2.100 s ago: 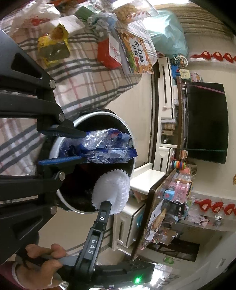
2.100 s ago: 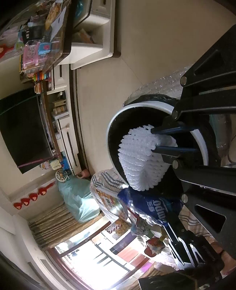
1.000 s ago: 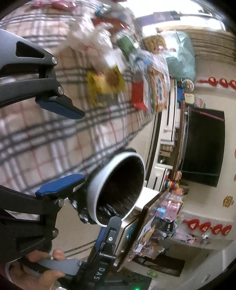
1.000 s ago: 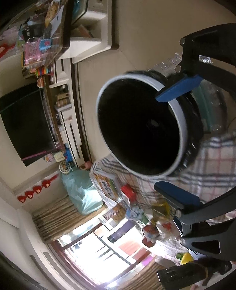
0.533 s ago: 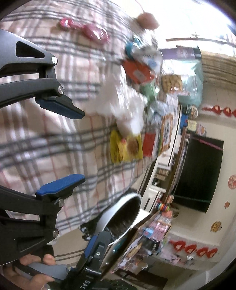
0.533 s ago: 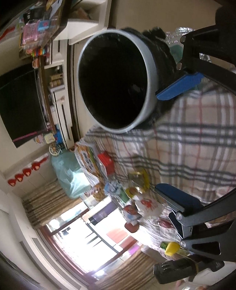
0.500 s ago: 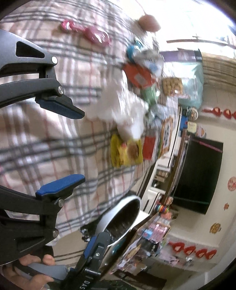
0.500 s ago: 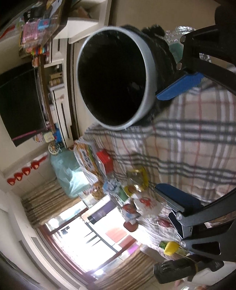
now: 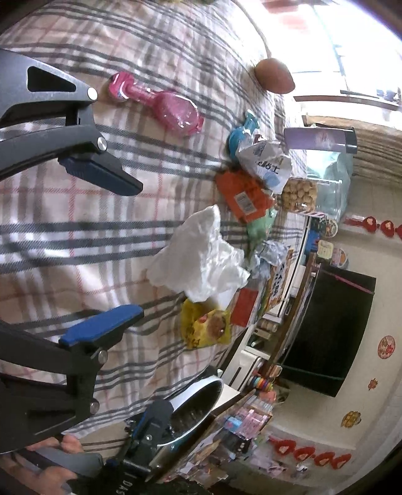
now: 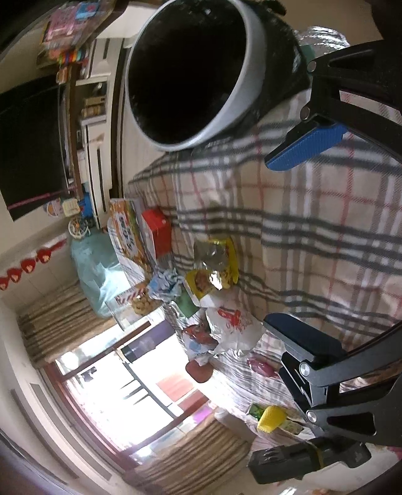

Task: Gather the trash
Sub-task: 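Move both open tools back over the table, then grasp the crumpled white tissue with the left tool while the right tool grasps the yellow snack packet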

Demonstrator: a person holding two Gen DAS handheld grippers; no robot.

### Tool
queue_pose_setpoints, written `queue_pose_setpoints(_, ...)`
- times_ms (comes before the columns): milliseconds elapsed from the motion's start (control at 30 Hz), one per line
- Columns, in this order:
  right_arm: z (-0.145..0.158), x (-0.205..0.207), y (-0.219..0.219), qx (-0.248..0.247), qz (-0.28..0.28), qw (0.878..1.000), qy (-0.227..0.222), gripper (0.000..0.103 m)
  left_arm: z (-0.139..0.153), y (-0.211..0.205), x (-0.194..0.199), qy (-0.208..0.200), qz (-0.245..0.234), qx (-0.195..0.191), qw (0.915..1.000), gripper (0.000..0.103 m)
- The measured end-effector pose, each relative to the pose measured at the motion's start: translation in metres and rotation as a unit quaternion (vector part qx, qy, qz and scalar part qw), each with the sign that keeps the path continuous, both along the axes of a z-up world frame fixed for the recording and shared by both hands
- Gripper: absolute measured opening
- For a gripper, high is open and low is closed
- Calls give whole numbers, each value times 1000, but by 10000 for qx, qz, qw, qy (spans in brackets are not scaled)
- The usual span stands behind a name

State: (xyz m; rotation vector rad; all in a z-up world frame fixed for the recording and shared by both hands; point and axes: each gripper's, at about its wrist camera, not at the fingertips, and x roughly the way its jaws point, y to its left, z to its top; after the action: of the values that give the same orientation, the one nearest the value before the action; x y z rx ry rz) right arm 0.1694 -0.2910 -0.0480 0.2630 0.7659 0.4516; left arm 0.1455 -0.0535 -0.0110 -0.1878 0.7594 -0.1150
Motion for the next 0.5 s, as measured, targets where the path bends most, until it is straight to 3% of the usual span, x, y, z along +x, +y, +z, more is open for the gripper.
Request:
queue_pose_setpoints(167, -6, 20, 16, -49, 178, 9998, 98, 94, 1, 7, 21, 85, 6, -65, 9999, 82)
queue_pose_setpoints(500, -16, 70, 36, -150, 541, 9980, 288, 94, -10, 9, 70, 161, -65, -91, 9998, 82)
